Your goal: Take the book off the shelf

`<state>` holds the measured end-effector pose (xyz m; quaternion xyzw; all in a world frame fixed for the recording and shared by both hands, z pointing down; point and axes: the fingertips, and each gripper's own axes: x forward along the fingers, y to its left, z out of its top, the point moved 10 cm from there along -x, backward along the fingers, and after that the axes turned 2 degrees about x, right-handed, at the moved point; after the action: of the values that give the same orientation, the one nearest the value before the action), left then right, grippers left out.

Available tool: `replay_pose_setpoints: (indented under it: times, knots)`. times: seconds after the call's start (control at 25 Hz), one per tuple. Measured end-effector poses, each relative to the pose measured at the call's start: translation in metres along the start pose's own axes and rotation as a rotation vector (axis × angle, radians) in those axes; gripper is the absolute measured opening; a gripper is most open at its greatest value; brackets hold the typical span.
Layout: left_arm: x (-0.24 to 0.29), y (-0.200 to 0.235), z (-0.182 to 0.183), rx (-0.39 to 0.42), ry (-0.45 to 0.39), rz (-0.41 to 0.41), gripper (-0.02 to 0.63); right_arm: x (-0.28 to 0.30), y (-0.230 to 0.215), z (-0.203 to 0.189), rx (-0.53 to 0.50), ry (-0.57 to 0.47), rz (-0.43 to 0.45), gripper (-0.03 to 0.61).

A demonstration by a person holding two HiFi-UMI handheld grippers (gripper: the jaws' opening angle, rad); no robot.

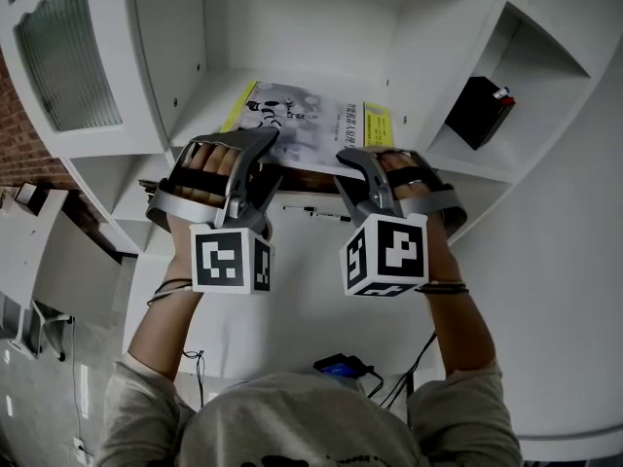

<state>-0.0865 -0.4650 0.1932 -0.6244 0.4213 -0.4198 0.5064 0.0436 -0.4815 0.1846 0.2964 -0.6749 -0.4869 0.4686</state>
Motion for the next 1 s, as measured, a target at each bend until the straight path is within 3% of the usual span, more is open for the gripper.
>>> replay_pose_setpoints:
  times: [0.2,0.32,0.48,0.6,0.68,0.8,1.0]
  knots:
    - [0.025,-0.011,0.004,0.123,0.041,-0.044,0.249,-0.006,0.003,0.0,0.0,-0.002,0.001,0.093]
    - [0.03,-0.017,0.006,0.126,0.049,-0.035,0.222,-0.009,0.005,0.0,-0.002,-0.006,-0.006,0.092]
    - [0.03,-0.012,0.01,0.108,0.052,-0.033,0.1,-0.012,0.007,-0.001,-0.005,-0.009,-0.015,0.094]
    - [0.029,-0.007,0.014,0.096,0.076,-0.048,0.091,-0.01,0.01,-0.002,0.013,-0.004,-0.029,0.098]
    - [0.028,-0.007,0.018,0.096,0.101,-0.05,0.089,-0.01,0.016,0.001,0.028,0.004,-0.047,0.13]
    - [0.024,-0.009,0.023,0.077,0.128,-0.045,0.089,-0.015,0.022,0.013,0.043,0.013,-0.084,0.243]
    - [0.017,-0.012,0.034,0.055,0.163,-0.041,0.089,-0.006,0.023,0.018,-0.013,0.08,-0.165,0.265]
